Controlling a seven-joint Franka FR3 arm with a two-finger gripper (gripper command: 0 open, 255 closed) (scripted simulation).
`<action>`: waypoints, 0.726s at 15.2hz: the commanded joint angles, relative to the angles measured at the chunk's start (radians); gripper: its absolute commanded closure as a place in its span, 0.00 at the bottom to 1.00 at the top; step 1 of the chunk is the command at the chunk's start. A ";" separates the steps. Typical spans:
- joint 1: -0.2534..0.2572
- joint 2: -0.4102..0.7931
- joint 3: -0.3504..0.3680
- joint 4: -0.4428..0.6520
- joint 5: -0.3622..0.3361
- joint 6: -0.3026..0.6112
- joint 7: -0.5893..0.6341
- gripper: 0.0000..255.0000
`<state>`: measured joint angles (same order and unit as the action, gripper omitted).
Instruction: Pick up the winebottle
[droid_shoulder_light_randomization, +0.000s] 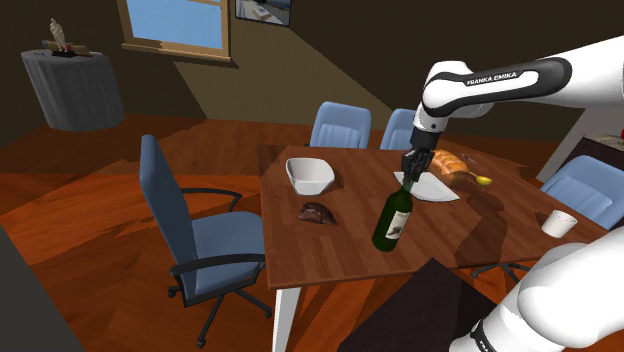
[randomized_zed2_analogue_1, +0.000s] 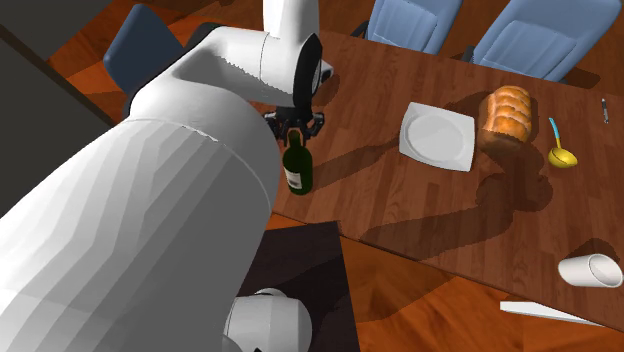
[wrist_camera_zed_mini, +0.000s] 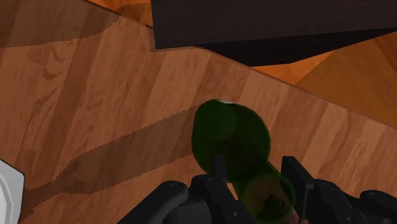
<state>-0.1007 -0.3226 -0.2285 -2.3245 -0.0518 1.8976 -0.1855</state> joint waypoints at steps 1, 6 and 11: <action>0.001 -0.008 0.003 0.019 0.000 -0.027 0.003 1.00; 0.002 -0.022 0.007 0.074 0.000 -0.096 0.005 1.00; 0.003 -0.030 0.011 0.134 0.001 -0.164 0.007 1.00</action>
<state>-0.0973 -0.3516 -0.2171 -2.2053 -0.0504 1.7494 -0.1769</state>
